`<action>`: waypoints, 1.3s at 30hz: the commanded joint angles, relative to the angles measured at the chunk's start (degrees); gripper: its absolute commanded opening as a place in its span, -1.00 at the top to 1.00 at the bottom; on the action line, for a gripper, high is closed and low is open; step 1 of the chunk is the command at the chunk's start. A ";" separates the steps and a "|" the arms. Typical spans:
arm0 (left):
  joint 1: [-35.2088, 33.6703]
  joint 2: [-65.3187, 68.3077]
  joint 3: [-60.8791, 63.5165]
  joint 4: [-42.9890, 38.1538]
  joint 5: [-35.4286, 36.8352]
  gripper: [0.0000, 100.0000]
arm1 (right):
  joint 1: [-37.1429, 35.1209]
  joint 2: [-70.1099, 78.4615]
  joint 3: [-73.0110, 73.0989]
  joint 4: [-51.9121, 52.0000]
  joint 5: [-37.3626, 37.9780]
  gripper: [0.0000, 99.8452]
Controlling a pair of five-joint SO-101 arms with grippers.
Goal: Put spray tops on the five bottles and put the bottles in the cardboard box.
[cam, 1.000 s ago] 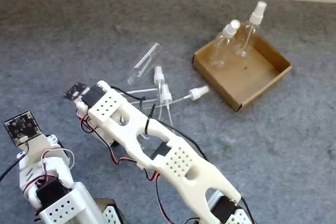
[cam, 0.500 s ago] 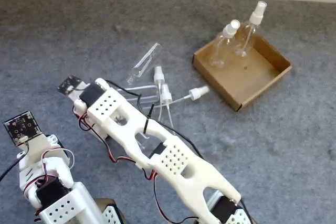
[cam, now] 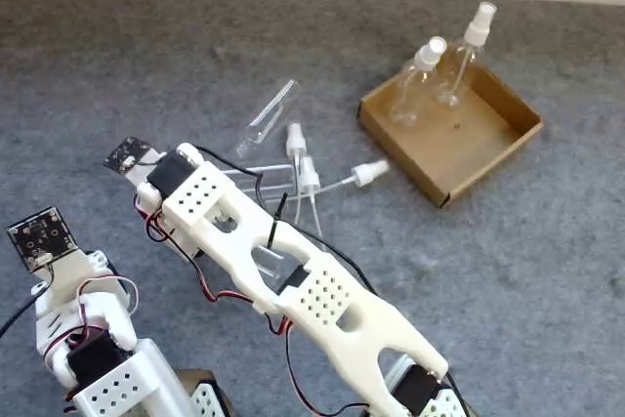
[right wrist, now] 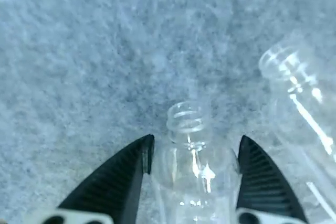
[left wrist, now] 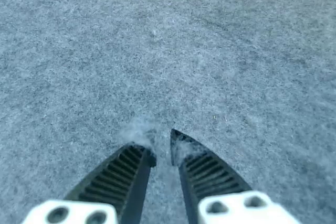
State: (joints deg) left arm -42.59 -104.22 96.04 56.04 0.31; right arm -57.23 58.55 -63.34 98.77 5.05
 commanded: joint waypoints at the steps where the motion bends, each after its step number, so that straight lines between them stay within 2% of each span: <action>1: 0.84 -0.57 1.01 -1.32 0.53 0.99 | 0.22 -1.27 -3.38 1.27 -0.18 0.55; 7: 0.84 -0.57 1.01 -1.32 0.53 0.99 | 0.13 -1.45 -3.30 2.51 -0.18 0.35; 21: 0.84 -0.57 1.01 -1.32 0.53 0.99 | -0.22 -1.89 -2.42 2.68 2.29 0.35; 32: 0.84 -0.57 1.01 -1.23 0.53 0.99 | -1.19 -13.05 14.11 2.42 2.55 0.35; 39: 0.84 -0.57 1.01 -1.14 0.53 0.99 | -1.19 -13.05 20.00 -4.88 2.64 0.35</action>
State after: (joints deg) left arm -42.59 -104.22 96.04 56.04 0.31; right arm -57.58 49.93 -44.18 95.96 6.99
